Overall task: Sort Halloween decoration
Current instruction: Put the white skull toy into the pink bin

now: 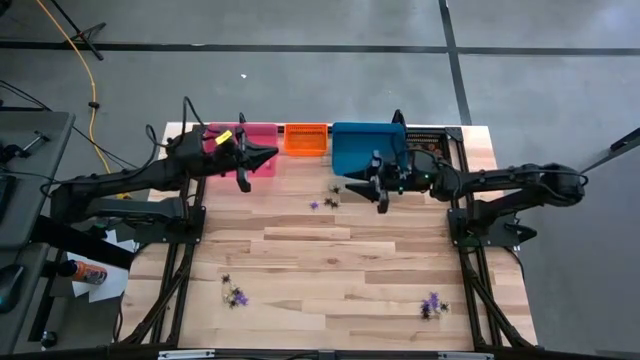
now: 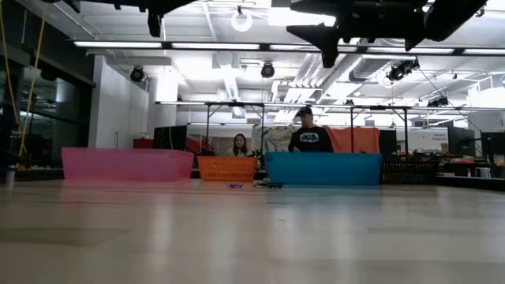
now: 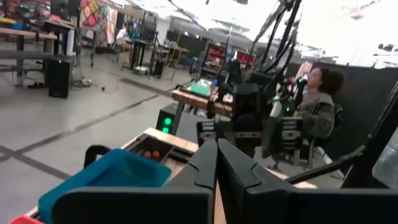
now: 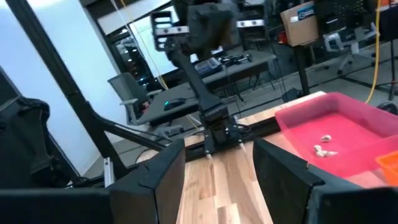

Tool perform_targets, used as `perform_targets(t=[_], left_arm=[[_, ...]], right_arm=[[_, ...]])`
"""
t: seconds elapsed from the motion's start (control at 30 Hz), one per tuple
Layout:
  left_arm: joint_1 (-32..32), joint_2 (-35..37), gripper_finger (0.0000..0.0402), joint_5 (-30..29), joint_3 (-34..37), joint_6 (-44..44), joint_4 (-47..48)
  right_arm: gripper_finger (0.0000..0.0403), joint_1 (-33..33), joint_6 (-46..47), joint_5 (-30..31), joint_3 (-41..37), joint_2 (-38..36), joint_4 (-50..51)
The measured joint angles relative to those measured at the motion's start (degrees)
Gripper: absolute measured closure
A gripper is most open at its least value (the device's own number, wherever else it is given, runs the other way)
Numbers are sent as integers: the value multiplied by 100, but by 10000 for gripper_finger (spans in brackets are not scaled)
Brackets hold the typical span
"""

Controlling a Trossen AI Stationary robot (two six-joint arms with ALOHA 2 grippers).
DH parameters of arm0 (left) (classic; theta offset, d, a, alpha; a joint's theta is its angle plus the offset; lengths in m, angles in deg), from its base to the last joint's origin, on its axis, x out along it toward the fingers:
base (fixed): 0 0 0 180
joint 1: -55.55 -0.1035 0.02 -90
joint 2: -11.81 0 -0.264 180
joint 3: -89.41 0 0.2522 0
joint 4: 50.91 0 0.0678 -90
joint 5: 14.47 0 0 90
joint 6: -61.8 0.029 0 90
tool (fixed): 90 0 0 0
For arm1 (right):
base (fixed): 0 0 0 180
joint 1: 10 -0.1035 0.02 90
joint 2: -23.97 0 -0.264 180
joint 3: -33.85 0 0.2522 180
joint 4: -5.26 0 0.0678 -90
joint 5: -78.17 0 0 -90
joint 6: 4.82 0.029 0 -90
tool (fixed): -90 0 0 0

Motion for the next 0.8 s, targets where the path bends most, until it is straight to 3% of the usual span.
perform_targets(t=[0.4, 0.53, 0.7, 0.8], left_arm=[[221, -76, 401, 152, 2, 602, 1007], [345, -76, 401, 152, 2, 607, 1001], [487, -113, 401, 151, 2, 789, 995], [538, -188, 401, 150, 2, 863, 1008]], right_arm=[[232, -98, -530, 114, 475, 131, 473], [281, -98, -760, 241, 577, 131, 536], [378, -79, -828, 256, 593, 133, 603], [392, -65, -804, 254, 593, 133, 725]])
